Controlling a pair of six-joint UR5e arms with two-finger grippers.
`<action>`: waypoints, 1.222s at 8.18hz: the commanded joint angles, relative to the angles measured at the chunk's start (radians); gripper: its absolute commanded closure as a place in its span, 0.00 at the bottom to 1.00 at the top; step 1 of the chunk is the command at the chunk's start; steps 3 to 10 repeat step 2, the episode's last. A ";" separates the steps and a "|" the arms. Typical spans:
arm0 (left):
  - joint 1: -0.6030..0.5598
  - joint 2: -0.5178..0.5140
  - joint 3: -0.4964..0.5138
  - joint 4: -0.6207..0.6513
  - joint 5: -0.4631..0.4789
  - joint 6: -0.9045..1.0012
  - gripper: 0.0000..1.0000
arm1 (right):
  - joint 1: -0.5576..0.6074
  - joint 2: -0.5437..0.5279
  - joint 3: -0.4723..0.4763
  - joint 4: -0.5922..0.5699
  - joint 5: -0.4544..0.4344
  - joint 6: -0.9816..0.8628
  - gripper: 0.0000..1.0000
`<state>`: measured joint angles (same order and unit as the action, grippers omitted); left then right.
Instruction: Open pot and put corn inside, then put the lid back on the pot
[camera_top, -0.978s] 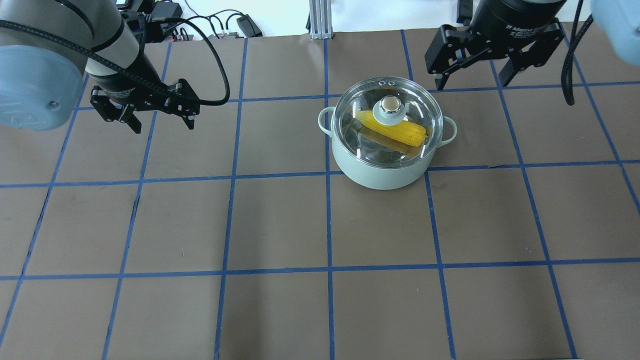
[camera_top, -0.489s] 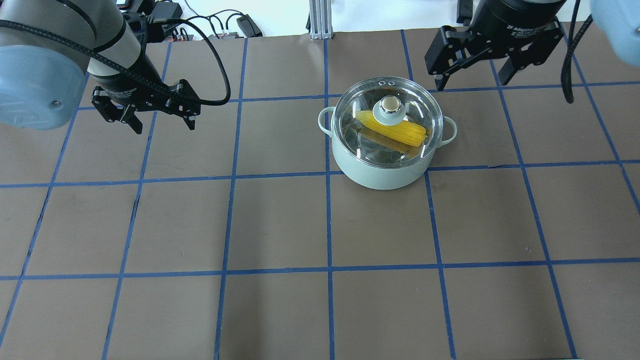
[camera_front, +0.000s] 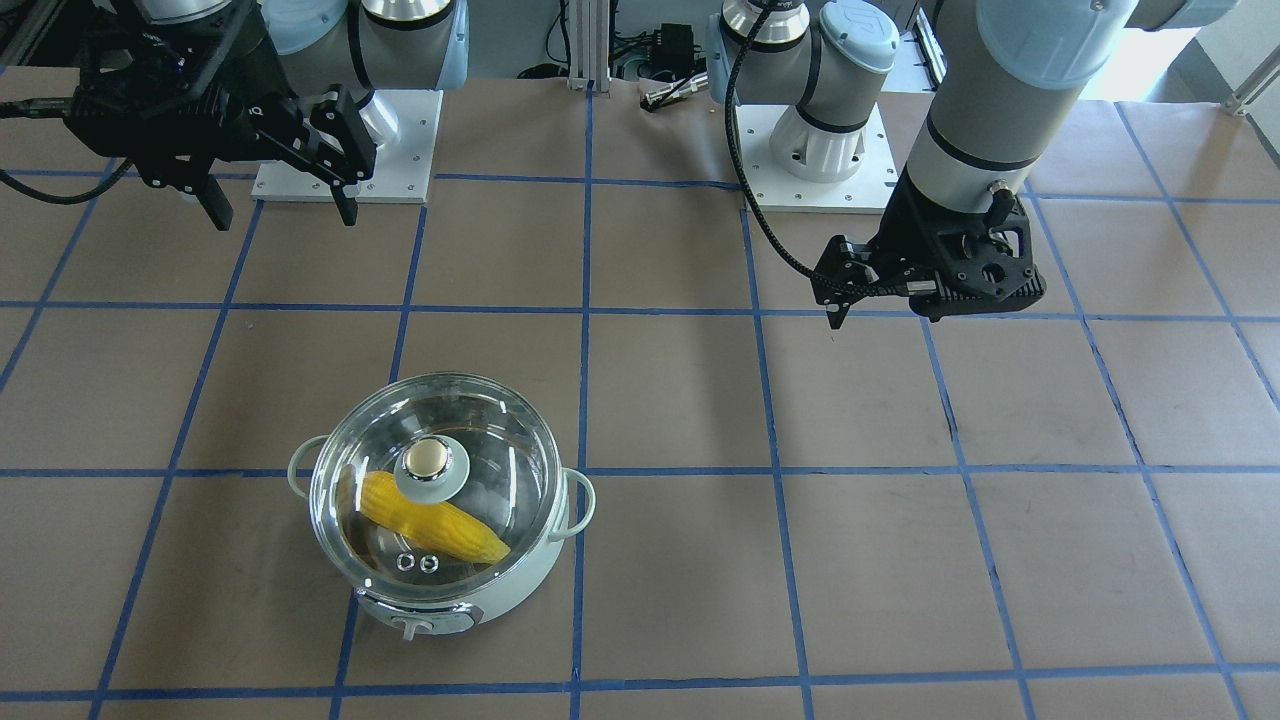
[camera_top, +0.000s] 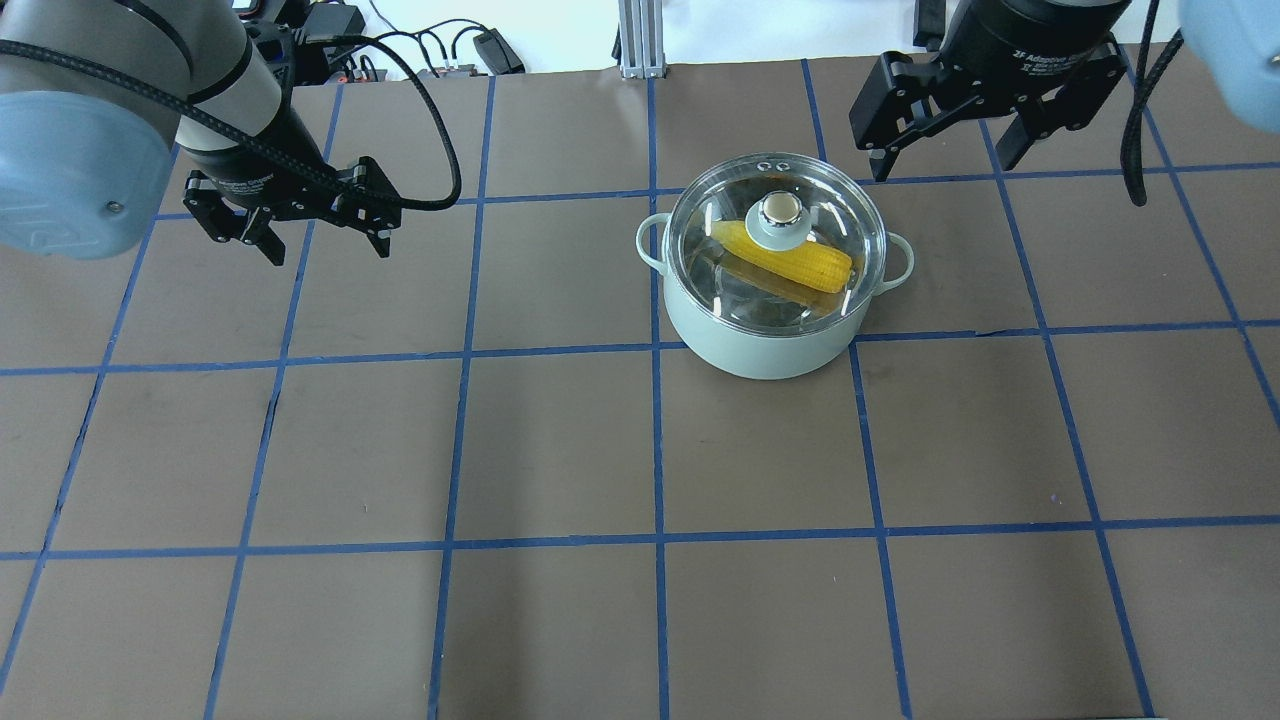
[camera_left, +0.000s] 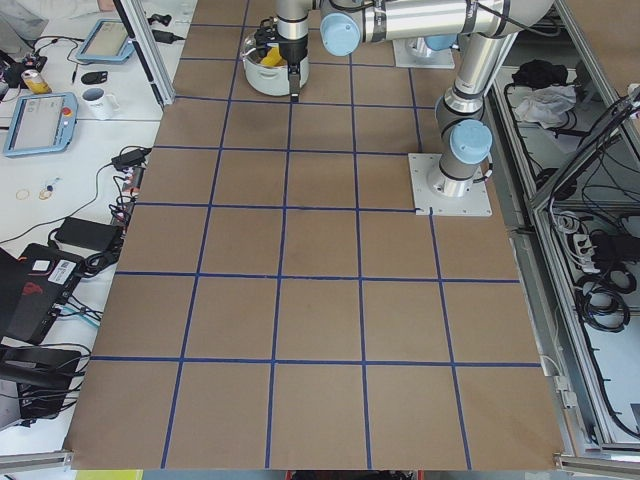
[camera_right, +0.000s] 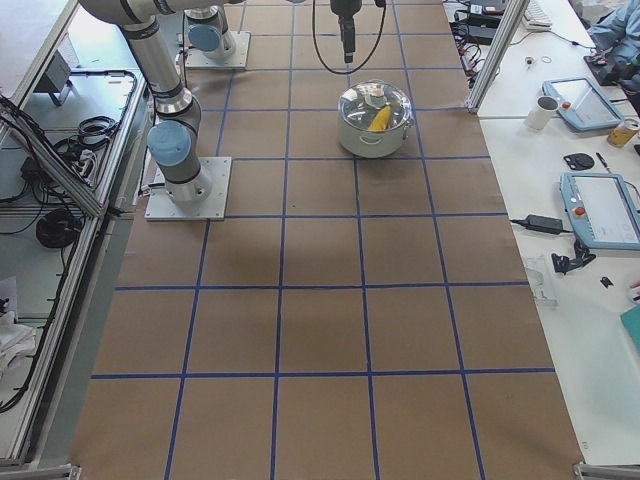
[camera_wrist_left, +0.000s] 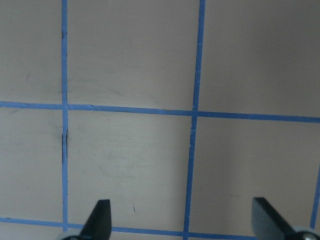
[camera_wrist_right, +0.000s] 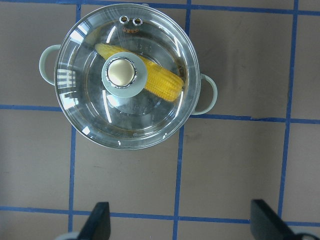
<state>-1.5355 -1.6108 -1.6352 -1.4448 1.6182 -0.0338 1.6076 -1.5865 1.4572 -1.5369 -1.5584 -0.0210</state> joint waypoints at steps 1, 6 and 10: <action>0.000 -0.001 0.000 0.001 0.000 0.000 0.00 | -0.002 0.000 0.000 -0.003 0.000 0.000 0.00; 0.000 -0.001 0.000 0.001 0.000 0.000 0.00 | 0.000 0.000 0.000 -0.003 0.000 0.000 0.00; 0.000 -0.001 0.000 0.001 0.000 0.000 0.00 | 0.000 0.000 0.000 -0.003 0.000 0.000 0.00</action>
